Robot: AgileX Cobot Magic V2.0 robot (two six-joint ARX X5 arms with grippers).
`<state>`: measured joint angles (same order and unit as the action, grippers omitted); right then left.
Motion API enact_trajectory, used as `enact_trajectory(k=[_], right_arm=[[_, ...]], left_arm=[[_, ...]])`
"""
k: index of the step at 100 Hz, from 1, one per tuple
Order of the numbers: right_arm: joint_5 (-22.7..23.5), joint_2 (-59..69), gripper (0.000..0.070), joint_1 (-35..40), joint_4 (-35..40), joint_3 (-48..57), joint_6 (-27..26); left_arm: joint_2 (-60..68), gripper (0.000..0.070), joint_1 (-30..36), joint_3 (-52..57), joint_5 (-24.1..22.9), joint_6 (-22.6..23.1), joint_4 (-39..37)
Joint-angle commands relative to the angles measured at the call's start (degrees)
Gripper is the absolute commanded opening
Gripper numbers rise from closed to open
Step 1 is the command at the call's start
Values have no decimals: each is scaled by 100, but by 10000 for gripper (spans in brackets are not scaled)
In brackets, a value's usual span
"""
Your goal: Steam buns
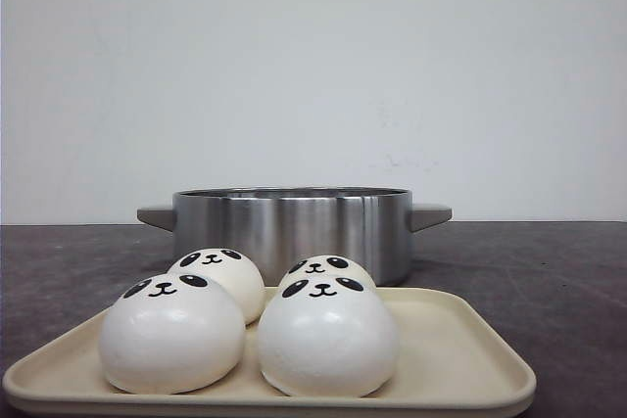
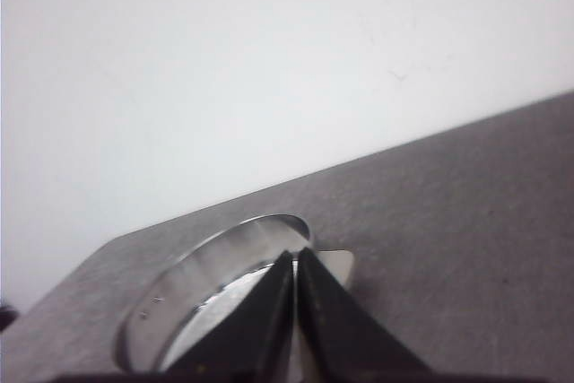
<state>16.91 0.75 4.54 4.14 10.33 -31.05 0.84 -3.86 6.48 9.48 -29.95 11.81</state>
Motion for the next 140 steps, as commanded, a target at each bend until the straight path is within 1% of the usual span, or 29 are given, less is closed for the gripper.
enact_trajectory(k=[1, 12, 18, 24, 33, 44, 46, 49, 51, 53, 55, 56, 58, 60, 62, 63, 64, 66, 71, 76, 91, 104, 116, 130, 135, 140], right_arm=[[26, 146, 5, 9, 693, 719, 129], [28, 649, 6, 11, 1637, 1849, 1056], [28, 962, 5, 11, 1991, 2426, 1425], [22, 1272, 5, 9, 2295, 2966, 1700], [24, 1694, 6, 9, 2610, 3648, 1971], [94, 2094, 6, 11, 2763, 4203, 2098], [155, 2153, 6, 9, 2761, 4271, 2105], [251, 2236, 15, 11, 2747, 4358, 2103], [321, 2286, 47, 11, 2747, 4411, 2100], [393, 2337, 114, 11, 2752, 4463, 2090], [461, 2391, 209, 11, 2754, 4505, 2063], [494, 2417, 263, 11, 2756, 4527, 2046], [570, 2470, 376, 11, 2761, 4564, 1993], [638, 2520, 478, 11, 2761, 4597, 1926], [723, 2573, 561, 11, 2761, 4623, 1851], [765, 2599, 591, 11, 2763, 4638, 1812], [809, 2627, 614, 11, 2763, 4647, 1775], [909, 2677, 640, 11, 2763, 4666, 1709], [1182, 2798, 644, 11, 2758, 4701, 1613], [1268, 2909, 646, 15, 2769, 4728, 1561], [1064, 3270, 646, 68, 2774, 4750, 1362], [876, 3777, 646, 411, 2909, 4841, 1357], [339, 4360, 646, 1115, 3226, 5042, 1423], [-673, 5045, 645, 2341, 3665, 5248, 1451], [-955, 5300, 645, 2798, 3781, 5278, 1403], [-1204, 5565, 645, 3224, 3849, 5283, 1237]], left_arm=[[114, 5, -4, 461, 214, -188, -151], [706, 6, -2, 1331, 682, 114, -11], [1193, 6, 22, 1985, 964, 334, 249], [1587, 6, 107, 2549, 1051, 540, 487], [2208, 5, 275, 3357, 1051, 946, 769], [2752, 6, 378, 4037, 1128, 1257, 1143], [2828, 12, 387, 4131, 1180, 1303, 1207], [2924, 50, 400, 4251, 1248, 1322, 1287], [2975, 94, 404, 4308, 1292, 1320, 1318], [3014, 151, 407, 4350, 1335, 1320, 1325], [3042, 219, 415, 4371, 1373, 1318, 1318], [3053, 273, 424, 4378, 1394, 1314, 1298], [3058, 346, 435, 4380, 1429, 1298, 1274], [3056, 414, 446, 4380, 1458, 1292, 1272], [3056, 470, 463, 4380, 1464, 1290, 1279], [3053, 482, 468, 4380, 1462, 1290, 1281], [3051, 509, 483, 4380, 1462, 1292, 1290], [3049, 526, 503, 4380, 1462, 1296, 1303], [3012, 527, 584, 4380, 1462, 1296, 1357], [2981, 527, 662, 4380, 1462, 1298, 1425], [2916, 527, 909, 4380, 1460, 1340, 1727], [2914, 527, 1154, 4380, 1456, 1569, 2157], [2914, 527, 1355, 4380, 1403, 1648, 2428], [2911, 525, 1637, 4380, 1292, 1650, 2492], [2911, 520, 1727, 4380, 1283, 1679, 2490], [2911, 516, 1799, 4380, 1281, 1733, 2490]])
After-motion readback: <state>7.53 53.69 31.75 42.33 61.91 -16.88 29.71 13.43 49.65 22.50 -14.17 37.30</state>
